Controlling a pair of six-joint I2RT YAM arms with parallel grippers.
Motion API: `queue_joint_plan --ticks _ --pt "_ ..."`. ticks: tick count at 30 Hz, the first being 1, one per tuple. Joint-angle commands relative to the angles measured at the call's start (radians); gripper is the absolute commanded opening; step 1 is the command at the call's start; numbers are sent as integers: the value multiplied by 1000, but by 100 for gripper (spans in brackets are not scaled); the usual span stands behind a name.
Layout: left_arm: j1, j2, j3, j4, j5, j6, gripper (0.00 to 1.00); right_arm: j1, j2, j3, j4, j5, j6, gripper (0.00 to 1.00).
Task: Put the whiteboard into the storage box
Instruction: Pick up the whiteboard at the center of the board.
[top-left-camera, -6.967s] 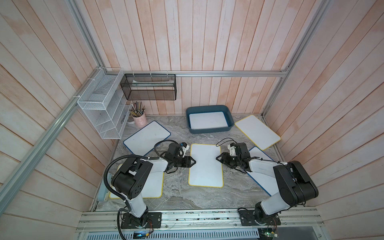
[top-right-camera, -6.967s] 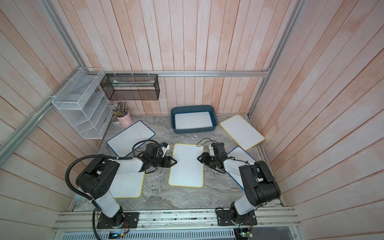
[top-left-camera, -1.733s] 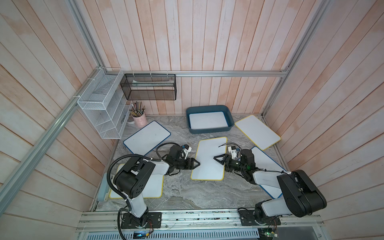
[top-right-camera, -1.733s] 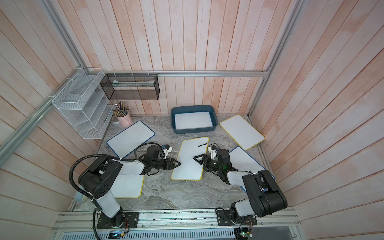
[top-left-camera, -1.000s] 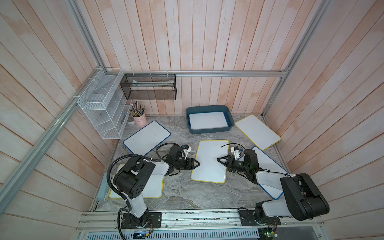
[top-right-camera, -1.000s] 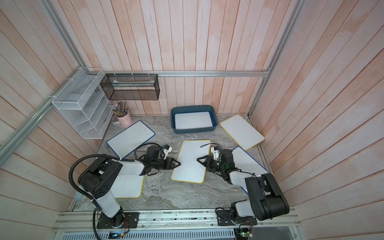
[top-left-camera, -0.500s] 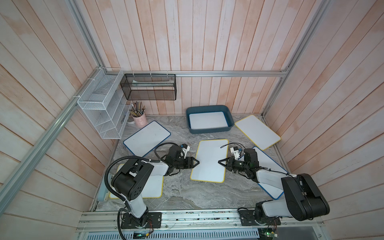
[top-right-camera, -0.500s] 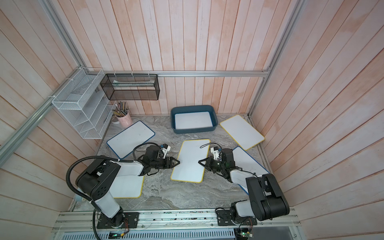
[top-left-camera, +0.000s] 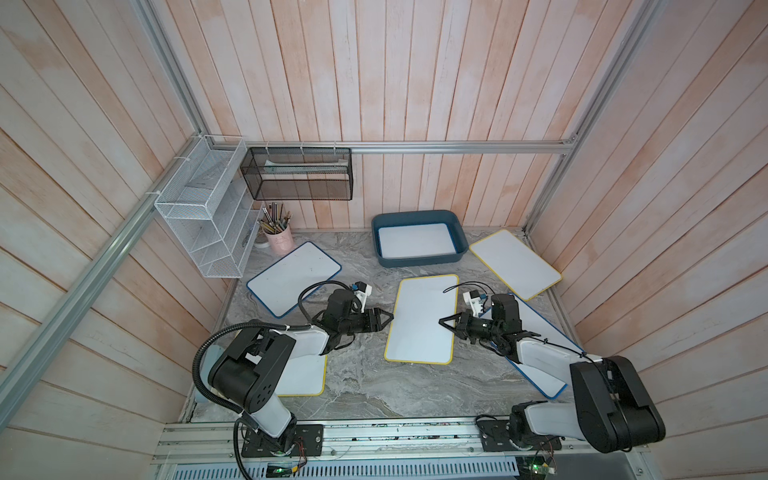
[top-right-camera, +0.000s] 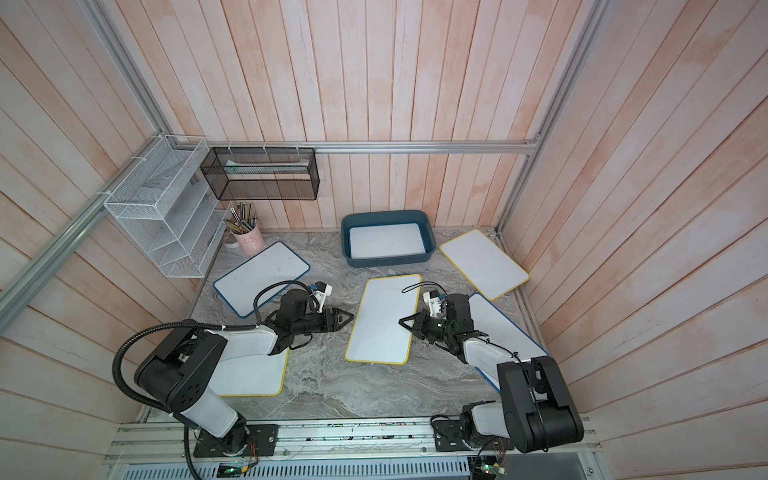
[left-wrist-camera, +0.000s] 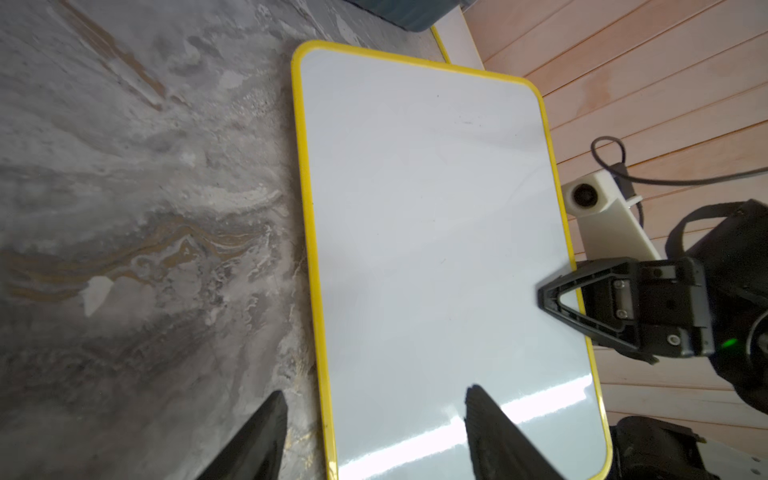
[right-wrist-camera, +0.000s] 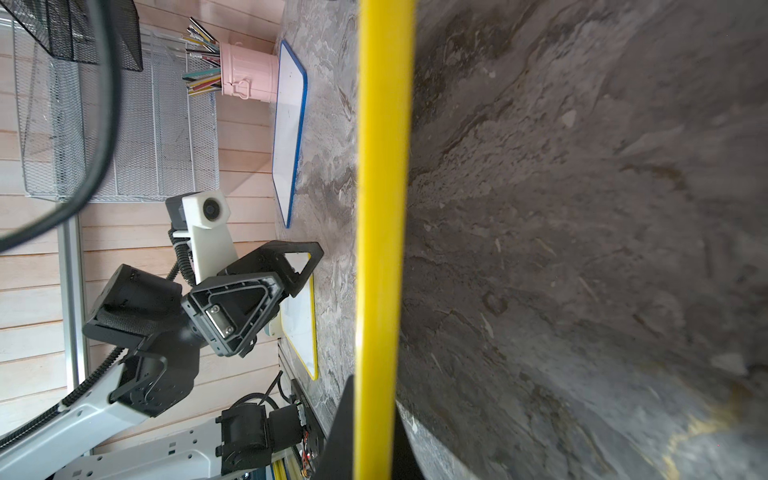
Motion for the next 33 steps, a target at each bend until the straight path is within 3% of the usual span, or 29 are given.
queue_joint_plan --ticks 1,12,18,33 --pt "31 -22 -32 75 18 -38 70 -27 -29 33 -4 -18 -62 0" --pt "37 -87 -19 3 -19 17 70 -41 -22 63 59 -33 -38 0" --pt "37 -96 -15 15 -38 20 69 -53 -83 131 -87 7 -118 0" --pt "34 -152 -25 28 -98 37 70 -112 -160 116 -16 -18 -64 0"
